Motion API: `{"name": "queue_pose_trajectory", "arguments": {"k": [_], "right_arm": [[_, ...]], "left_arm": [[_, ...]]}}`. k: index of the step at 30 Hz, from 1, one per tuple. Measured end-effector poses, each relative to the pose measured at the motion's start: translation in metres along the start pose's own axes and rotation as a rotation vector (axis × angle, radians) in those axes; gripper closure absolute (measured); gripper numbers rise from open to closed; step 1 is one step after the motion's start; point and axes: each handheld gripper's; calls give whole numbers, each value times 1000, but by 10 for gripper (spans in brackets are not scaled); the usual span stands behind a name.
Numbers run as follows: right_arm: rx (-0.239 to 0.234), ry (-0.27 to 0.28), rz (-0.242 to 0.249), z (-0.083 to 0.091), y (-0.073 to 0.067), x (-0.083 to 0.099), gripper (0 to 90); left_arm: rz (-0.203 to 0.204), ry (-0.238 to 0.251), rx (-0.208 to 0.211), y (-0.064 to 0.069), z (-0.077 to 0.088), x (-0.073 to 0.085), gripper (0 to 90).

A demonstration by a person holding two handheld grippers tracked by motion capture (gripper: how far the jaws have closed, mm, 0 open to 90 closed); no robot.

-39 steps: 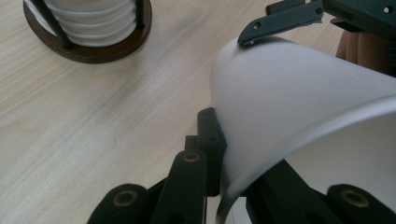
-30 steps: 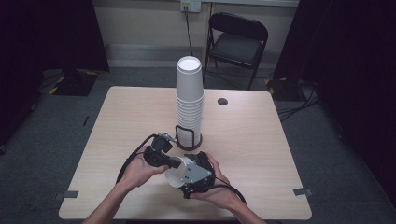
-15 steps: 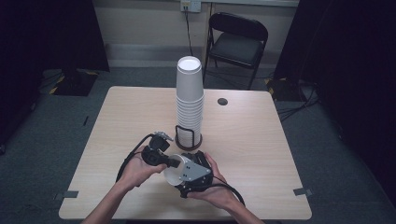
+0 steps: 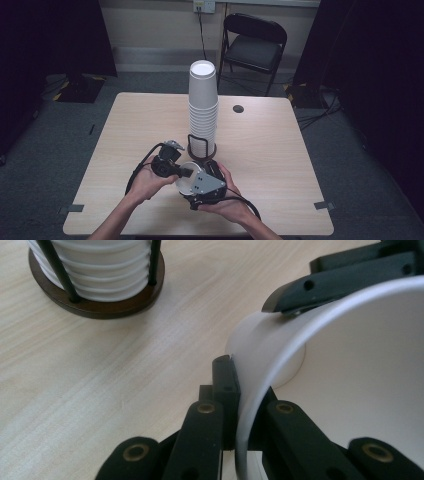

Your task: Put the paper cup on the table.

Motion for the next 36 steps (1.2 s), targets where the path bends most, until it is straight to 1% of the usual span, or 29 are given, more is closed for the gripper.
{"name": "queue_pose_trajectory", "arguments": {"k": [2, 4, 7, 8, 9, 13, 15, 17, 20, 23, 24, 25, 27, 28, 30, 31, 32, 34, 35, 36], "right_arm": [[7, 6, 16, 0, -1, -1, 81], [1, 4, 13, -1, -1, 0, 81], [-4, 0, 10, -3, -1, 1, 79], [-5, -7, 10, -5, -1, 1, 79], [-11, -9, 9, -6, 0, 1, 79], [-14, -12, 10, -9, -1, 1, 80], [-19, -13, 10, -9, 0, 1, 84], [-23, -18, 1, -9, 2, 2, 93], [-31, -21, -2, -7, 5, 3, 96], [-24, -15, -8, -5, 6, 5, 99], [-24, -15, -8, -5, 6, 5, 99], [-17, -15, -17, -5, 8, 5, 101], [-22, -14, -38, -4, 10, 6, 103], [-25, -15, -42, -5, 11, 6, 104], [-27, -15, -50, -5, 13, 7, 104], [-28, -17, -51, -6, 13, 7, 104], [-30, -19, -53, -6, 14, 7, 104], [-31, -14, -70, -6, 15, 7, 104], [-31, -11, -80, -5, 15, 8, 105], [-31, -9, -88, -4, 16, 8, 105]], "left_arm": [[2, -6, 2, 0, -2, 0, 886], [6, -6, 0, -1, -3, 1, 886], [9, -20, -3, -4, -5, 1, 885], [17, -23, 2, -5, -6, 2, 885], [16, -31, 7, -6, -7, 2, 884], [29, -26, 2, -7, -7, 3, 879], [22, -29, -4, -8, -7, 3, 879], [11, -10, -23, -6, -8, 3, 874], [8, -9, -27, -5, -9, 3, 874], [10, 16, -33, -4, -9, 2, 871], [10, 16, -33, -4, -9, 2, 857], [4, 23, -45, -4, -11, 3, 832], [9, 39, -43, -4, -12, 4, 815], [0, 44, -49, -4, -12, 4, 793], [-10, 59, -71, -4, -11, 6, 745], [-6, 75, -80, -4, -10, 7, 714], [4, 91, -78, -5, -9, 8, 705], [10, 114, -65, -6, -7, 10, 663], [14, 121, -54, -7, -6, 12, 663], [14, 121, -54, -7, -6, 12, 656]]}}
Point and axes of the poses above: each handheld gripper's, and its own axes: z roughly backward along the jaws, x roughly out of its underside, y roughly to its right, and after that the axes turned 4 degrees about -z, right-handed
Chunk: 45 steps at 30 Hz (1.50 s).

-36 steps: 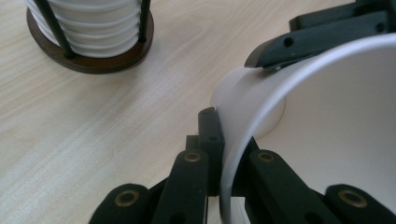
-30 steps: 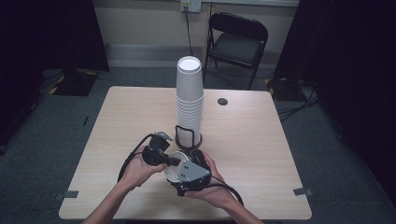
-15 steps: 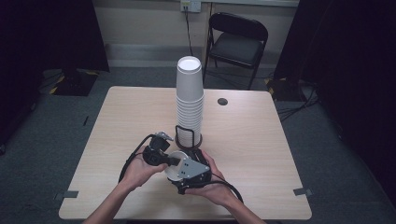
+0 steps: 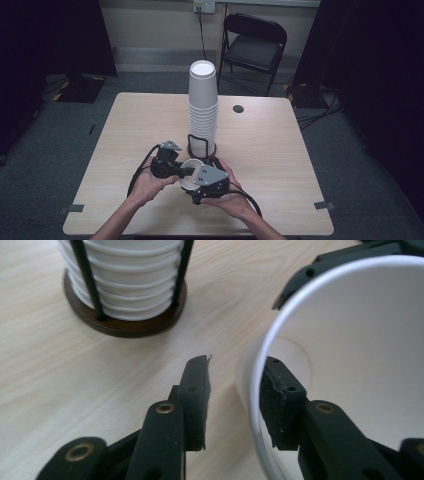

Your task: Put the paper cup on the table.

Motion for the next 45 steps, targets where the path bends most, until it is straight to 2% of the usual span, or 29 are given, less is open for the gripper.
{"name": "queue_pose_trajectory", "arguments": {"k": [1, 3, 5, 7, 8, 10, 11, 12, 13, 18, 23, 24, 26, 28, 30, 34, 39, 40, 44, 45], "right_arm": [[-2, 0, -15, 1, 1, 1, 104], [-8, 2, -37, 2, 3, 3, 104], [-1, -2, -45, 2, 6, 5, 104], [4, -3, -66, 2, 8, 8, 105], [4, -3, -72, 3, 10, 9, 106], [7, -1, -82, 4, 12, 10, 106], [7, -1, -82, 4, 12, 10, 106], [-4, 4, -105, 5, 14, 13, 107], [-9, 5, -114, 5, 15, 13, 107], [1, -18, -124, 5, 19, 16, 107], [19, -31, -152, 10, 25, 22, 108], [38, -34, -165, 14, 29, 24, 107], [52, -32, -184, 18, 33, 26, 107], [60, -30, -187, 20, 36, 27, 108], [69, -22, -217, 27, 42, 30, 108], [84, -11, -243, 33, 52, 33, 108], [101, 10, -282, 37, 63, 36, 108], [110, 13, -295, 38, 68, 36, 108], [130, 39, -338, 43, 80, 36, 108], [139, 42, -344, 44, 82, 36, 108]], "left_arm": [[29, 23, 22, -1, -1, 4, 641], [17, 39, -14, 0, -2, 7, 601], [40, 55, -11, -2, -3, 8, 521], [13, 97, -54, -2, -1, 7, 423], [13, 109, -76, -2, 0, 7, 395], [39, 133, -95, -3, 4, 8, 376], [39, 133, -95, -3, 4, 8, 352], [12, 163, -106, -4, 5, 9, 316], [12, 163, -106, -4, 5, 9, 313], [-65, 195, -114, 0, 10, 14, 289], [-63, 232, -112, 0, 16, 16, 233], [-81, 236, -139, 0, 19, 18, 228], [-74, 254, -146, -1, 22, 21, 218], [-75, 253, -146, -2, 23, 23, 204], [-67, 250, -167, -5, 23, 30, 180], [-64, 225, -178, -11, 21, 38, 178], [-65, 227, -193, -12, 23, 44, 178], [-72, 236, -210, -13, 24, 48, 178], [-64, 252, -202, -14, 24, 57, 178], [-72, 252, -199, -14, 24, 59, 178]]}}
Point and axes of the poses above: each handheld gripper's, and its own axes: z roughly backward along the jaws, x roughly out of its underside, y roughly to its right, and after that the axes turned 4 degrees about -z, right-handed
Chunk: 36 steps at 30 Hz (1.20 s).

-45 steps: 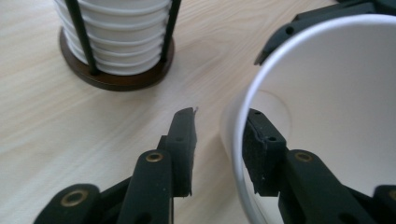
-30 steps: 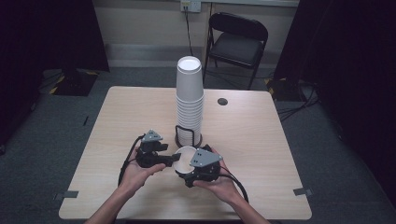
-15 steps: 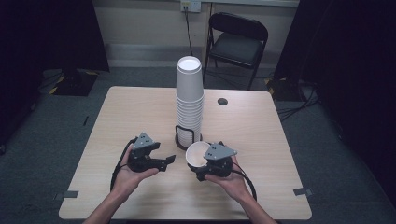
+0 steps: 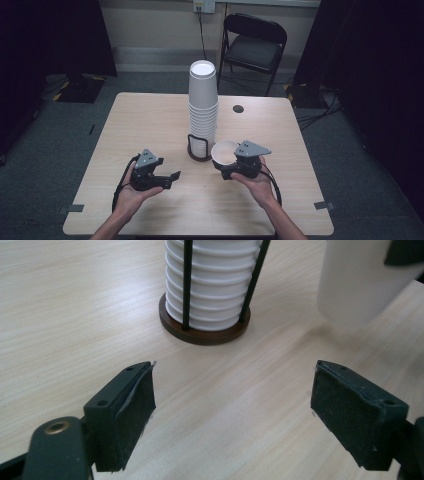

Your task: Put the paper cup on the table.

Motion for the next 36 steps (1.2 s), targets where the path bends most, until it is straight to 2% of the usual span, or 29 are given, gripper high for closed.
{"name": "queue_pose_trajectory", "arguments": {"k": [3, 5, 11, 13, 17, 22, 23, 26, 28, 30, 36], "right_arm": [[0, 15, -37, 3, 7, -4, 108], [15, 25, -51, 4, 11, -7, 109], [42, 40, -82, 1, 23, -13, 111], [52, 36, -75, -2, 28, -16, 111], [80, 55, -86, -4, 37, -21, 111], [101, 53, -111, -6, 47, -22, 111], [120, 51, -122, -7, 53, -23, 110], [139, 61, -139, -8, 61, -22, 110], [142, 58, -144, -9, 63, -21, 110], [154, 51, -156, -10, 70, -18, 110], [172, 54, -176, -14, 80, -18, 110]], "left_arm": [[-7, -8, -34, 0, 4, 3, 179], [11, 4, -29, 0, 6, 5, 184], [18, 16, -36, -3, 7, 7, 180], [20, 12, -37, -3, 6, 8, 179], [21, 13, -25, -3, 5, 8, 174], [4, 6, -16, -1, 5, 10, 173], [-9, 4, -16, -1, 5, 10, 173], [11, 11, 3, -1, 5, 10, 177], [13, 11, 4, -1, 5, 10, 181], [-5, 17, -7, 0, 5, 10, 181], [-15, 18, 3, 3, 3, 10, 181]]}}
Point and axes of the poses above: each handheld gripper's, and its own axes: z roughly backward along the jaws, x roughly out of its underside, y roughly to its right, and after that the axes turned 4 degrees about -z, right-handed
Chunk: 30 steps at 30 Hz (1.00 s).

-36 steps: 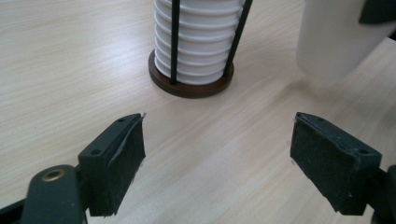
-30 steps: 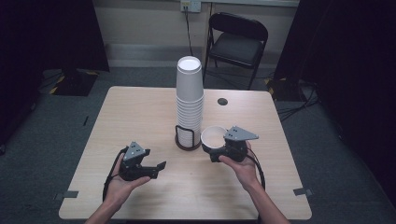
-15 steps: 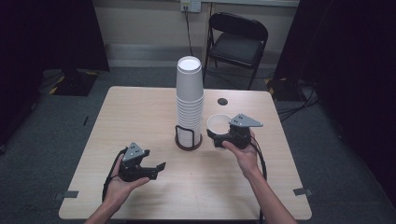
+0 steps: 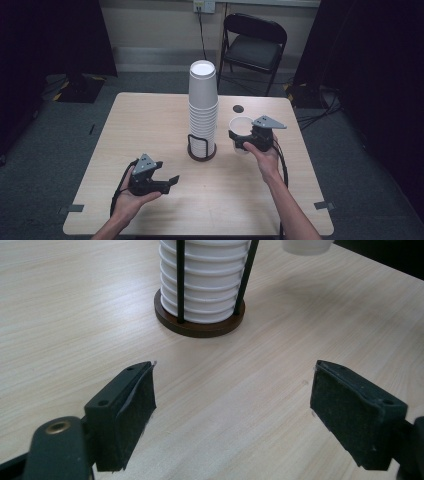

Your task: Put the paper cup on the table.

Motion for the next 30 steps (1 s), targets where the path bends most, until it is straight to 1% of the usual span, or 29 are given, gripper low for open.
{"name": "queue_pose_trajectory", "arguments": {"k": [2, 4, 5, 6, 9, 11, 12, 14, 15, 16, 19, 20, 22, 25, 26, 30], "right_arm": [[7, 6, -6, -3, 4, -5, 110], [25, 0, -1, -8, 7, -11, 109], [29, 0, -11, -10, 10, -14, 109], [33, 0, -21, -13, 12, -16, 109], [52, -10, -34, -22, 20, -17, 108], [75, -23, -35, -29, 24, -14, 107], [77, -30, -45, -32, 25, -12, 106], [86, -32, -60, -39, 27, -8, 105], [86, -32, -60, -39, 27, -8, 105], [104, -24, -82, -46, 28, -3, 105], [115, -18, -85, -56, 28, 2, 104], [118, -21, -97, -58, 29, 3, 103], [126, -30, -110, -62, 30, 7, 102], [133, -45, -116, -67, 31, 11, 101], [135, -48, -114, -68, 32, 13, 101], [140, -41, -133, -70, 34, 19, 99]], "left_arm": [[-2, -5, 4, 1, 0, 0, 181], [-6, 2, 3, 1, 0, 0, 181], [-6, 2, 3, 1, 0, 0, 180], [12, 3, -4, 1, 0, 0, 176], [17, 2, -2, 0, 1, 1, 170], [25, 4, 4, 0, 0, 1, 169], [26, 7, 7, 1, 0, 1, 167], [21, 10, 13, 2, 0, 1, 166], [14, 7, 15, 2, -1, 0, 166], [6, 7, 20, 3, -2, 0, 166], [4, 3, 15, 3, -2, 0, 163], [22, 9, 7, 4, -2, 0, 157], [37, 11, 0, 2, -1, 0, 158], [37, 10, -8, 0, 0, 1, 158], [43, 14, -8, -2, 1, 1, 158], [47, 14, -12, -2, 1, 1, 158]]}}
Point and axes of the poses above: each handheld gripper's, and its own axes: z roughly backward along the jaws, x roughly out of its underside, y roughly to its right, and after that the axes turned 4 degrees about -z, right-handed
